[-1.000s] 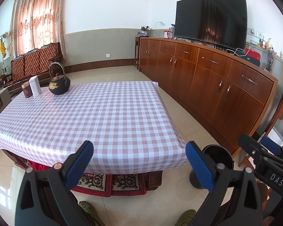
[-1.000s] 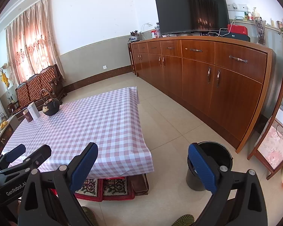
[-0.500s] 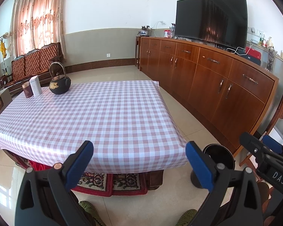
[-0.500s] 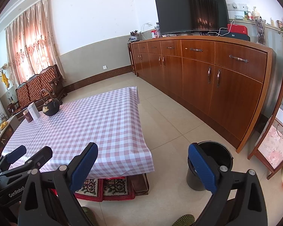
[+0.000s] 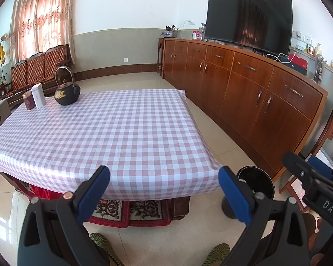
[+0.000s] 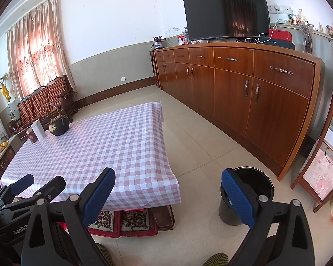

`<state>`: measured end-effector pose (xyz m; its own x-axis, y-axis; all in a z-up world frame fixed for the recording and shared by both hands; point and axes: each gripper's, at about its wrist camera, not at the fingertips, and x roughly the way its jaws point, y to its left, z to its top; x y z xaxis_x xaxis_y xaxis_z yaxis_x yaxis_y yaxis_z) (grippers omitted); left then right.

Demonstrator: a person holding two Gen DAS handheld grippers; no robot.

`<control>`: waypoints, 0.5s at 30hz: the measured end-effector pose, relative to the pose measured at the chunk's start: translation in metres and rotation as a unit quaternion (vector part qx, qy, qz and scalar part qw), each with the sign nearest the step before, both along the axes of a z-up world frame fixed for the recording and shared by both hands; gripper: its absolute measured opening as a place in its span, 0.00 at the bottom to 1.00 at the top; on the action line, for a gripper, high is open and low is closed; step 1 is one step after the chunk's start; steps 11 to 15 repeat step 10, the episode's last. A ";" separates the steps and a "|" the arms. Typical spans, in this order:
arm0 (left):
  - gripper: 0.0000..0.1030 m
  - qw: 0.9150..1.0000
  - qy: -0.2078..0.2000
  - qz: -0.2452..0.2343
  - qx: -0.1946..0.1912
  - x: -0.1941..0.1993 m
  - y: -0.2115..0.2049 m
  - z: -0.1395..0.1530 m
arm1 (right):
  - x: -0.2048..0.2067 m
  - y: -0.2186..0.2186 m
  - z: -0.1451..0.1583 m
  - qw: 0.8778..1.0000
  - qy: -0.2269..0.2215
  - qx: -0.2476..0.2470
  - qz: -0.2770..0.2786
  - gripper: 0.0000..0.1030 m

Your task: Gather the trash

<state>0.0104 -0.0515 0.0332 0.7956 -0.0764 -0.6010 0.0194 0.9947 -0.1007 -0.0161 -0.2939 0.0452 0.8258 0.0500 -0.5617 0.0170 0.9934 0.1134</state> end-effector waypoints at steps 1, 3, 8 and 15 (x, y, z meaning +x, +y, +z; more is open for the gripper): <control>0.96 1.000 0.002 -0.003 -0.001 0.001 0.000 -0.001 | 0.001 0.000 -0.001 1.000 0.001 0.000 0.000 0.95; 0.96 1.000 0.001 -0.011 -0.007 0.002 -0.001 -0.003 | 0.002 0.001 -0.003 1.000 0.003 0.000 0.000 0.95; 0.96 0.999 -0.017 -0.024 -0.013 0.000 -0.003 -0.002 | 0.006 0.002 -0.006 1.000 0.005 -0.003 -0.003 0.95; 0.96 1.000 -0.015 -0.025 -0.008 0.002 -0.005 -0.002 | 0.007 0.002 -0.009 1.000 0.009 -0.003 -0.005 0.95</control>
